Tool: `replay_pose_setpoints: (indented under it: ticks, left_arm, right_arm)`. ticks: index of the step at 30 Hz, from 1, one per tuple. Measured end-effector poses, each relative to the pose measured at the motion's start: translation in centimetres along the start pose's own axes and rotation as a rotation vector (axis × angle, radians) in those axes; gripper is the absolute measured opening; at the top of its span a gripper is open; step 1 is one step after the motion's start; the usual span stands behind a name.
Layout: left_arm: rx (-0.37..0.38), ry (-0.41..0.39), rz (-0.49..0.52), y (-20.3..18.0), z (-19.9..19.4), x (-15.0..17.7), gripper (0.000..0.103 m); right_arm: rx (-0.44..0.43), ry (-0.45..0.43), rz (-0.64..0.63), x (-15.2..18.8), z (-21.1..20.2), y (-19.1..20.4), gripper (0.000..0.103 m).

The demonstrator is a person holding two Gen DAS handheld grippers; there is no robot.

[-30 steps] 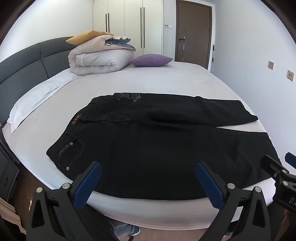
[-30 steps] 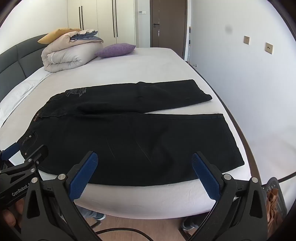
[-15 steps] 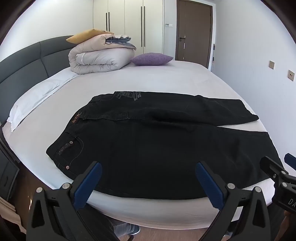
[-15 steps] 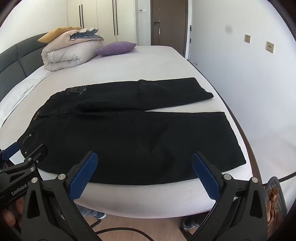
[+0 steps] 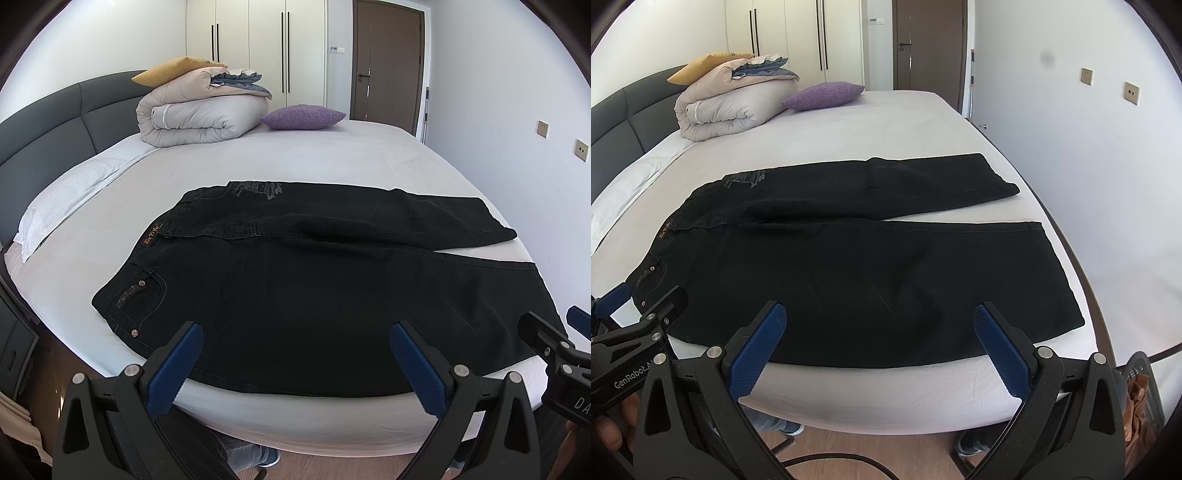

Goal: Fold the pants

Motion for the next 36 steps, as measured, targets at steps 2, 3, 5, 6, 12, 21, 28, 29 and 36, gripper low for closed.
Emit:
replay_pose_setpoints:
  ticks: [2, 3, 5, 6, 12, 21, 28, 29, 36]
  left_arm:
    - [0.0, 0.001, -0.001, 0.0, 0.02, 0.0, 0.103]
    - [0.0, 0.0, 0.0, -0.02, -0.01, 0.0, 0.103]
    - [0.0, 0.0, 0.0, 0.0, 0.01, 0.01, 0.103]
    - [0.0, 0.0, 0.0, -0.01, 0.01, -0.01, 0.103]
    - [0.0, 0.0, -0.001, -0.03, 0.02, -0.01, 0.103]
    - [0.0, 0.001, 0.0, -0.04, 0.05, -0.02, 0.103]
    - [0.001, 0.002, -0.001, -0.09, 0.05, 0.07, 0.103]
    - [0.001, 0.002, -0.001, -0.08, 0.08, 0.09, 0.103]
    - [0.001, 0.003, -0.001, -0.12, 0.08, 0.06, 0.103]
  right_arm:
    - [-0.001, 0.001, 0.0, 0.05, 0.01, 0.07, 0.103]
    - [-0.001, 0.001, 0.001, 0.11, -0.01, 0.18, 0.103]
    - [-0.002, 0.001, 0.001, 0.15, -0.03, 0.26, 0.103]
    - [-0.002, 0.001, 0.001, 0.17, -0.11, 0.21, 0.103]
    - [-0.005, 0.005, 0.002, 0.38, -0.16, 0.45, 0.103]
    - [-0.006, 0.007, 0.003, 0.36, -0.11, 0.35, 0.103]
    - [-0.007, 0.01, 0.004, 0.63, 0.07, 0.38, 0.103]
    - [-0.006, 0.01, 0.004, 0.65, 0.06, 0.41, 0.103]
    - [-0.007, 0.011, 0.004, 0.78, 0.09, 0.44, 0.103]
Point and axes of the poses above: each gripper's, at about its wrist camera, not at the fingertips, and z roughly the way its jaws point, y to its left, x to its underside, the point moved 5 cm from there along z, roughly the way its jaws point, and after that the axes turned 6 degrees about x, right-handed, at the moved point
